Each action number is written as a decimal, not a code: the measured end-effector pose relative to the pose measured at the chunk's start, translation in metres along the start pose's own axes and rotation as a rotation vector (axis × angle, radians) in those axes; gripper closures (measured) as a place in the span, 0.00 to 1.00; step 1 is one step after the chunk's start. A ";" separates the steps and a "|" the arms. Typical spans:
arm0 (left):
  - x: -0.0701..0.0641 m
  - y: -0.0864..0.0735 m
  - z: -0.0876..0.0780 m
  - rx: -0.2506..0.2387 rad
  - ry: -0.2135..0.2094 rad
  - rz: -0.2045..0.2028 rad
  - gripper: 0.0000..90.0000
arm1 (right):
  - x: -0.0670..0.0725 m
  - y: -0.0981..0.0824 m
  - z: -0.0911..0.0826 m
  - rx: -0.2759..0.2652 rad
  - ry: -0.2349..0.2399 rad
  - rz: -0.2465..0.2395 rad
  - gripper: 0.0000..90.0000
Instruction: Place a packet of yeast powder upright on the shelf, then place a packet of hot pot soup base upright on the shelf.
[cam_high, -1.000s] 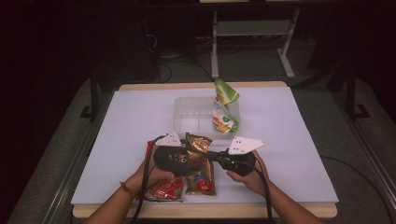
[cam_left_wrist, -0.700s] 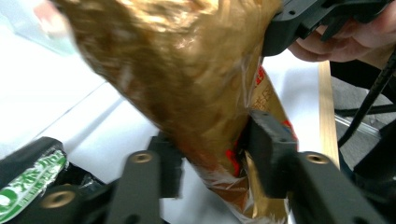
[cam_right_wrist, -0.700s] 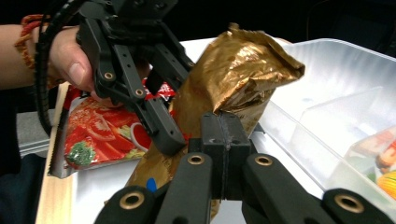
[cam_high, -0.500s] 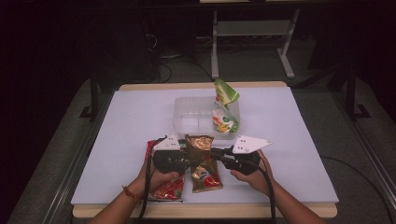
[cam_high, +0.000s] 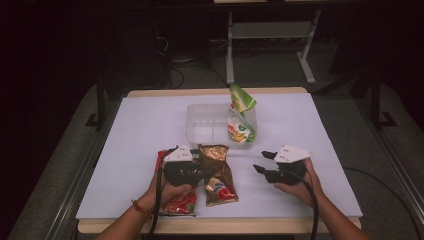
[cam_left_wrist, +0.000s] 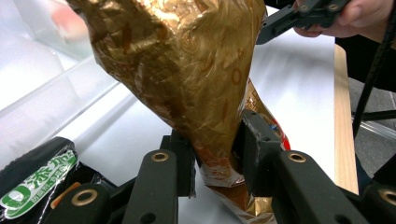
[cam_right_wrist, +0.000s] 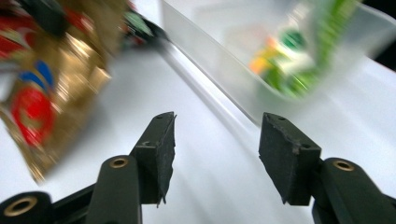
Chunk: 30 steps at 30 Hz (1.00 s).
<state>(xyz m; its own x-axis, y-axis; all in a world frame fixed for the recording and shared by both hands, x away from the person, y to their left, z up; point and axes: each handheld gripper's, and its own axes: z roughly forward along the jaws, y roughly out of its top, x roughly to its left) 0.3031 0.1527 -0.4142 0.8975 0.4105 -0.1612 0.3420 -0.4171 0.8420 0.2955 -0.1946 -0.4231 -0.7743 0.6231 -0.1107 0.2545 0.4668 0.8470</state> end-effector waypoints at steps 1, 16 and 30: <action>-0.001 0.001 0.000 -0.001 0.000 0.004 0.77 | -0.003 -0.005 -0.003 0.012 -0.020 0.004 0.45; -0.009 0.008 -0.016 -0.106 0.004 -0.023 0.79 | -0.017 -0.032 -0.017 0.030 -0.126 0.072 0.35; 0.004 0.016 -0.039 -0.191 0.112 -0.067 0.79 | -0.023 -0.036 -0.019 0.005 -0.177 0.121 0.25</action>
<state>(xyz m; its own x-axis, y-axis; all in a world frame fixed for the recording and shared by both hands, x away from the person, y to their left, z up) 0.3011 0.1793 -0.3811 0.8345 0.5240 -0.1705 0.3308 -0.2291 0.9155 0.2933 -0.2377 -0.4408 -0.6239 0.7753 -0.0985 0.3430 0.3848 0.8569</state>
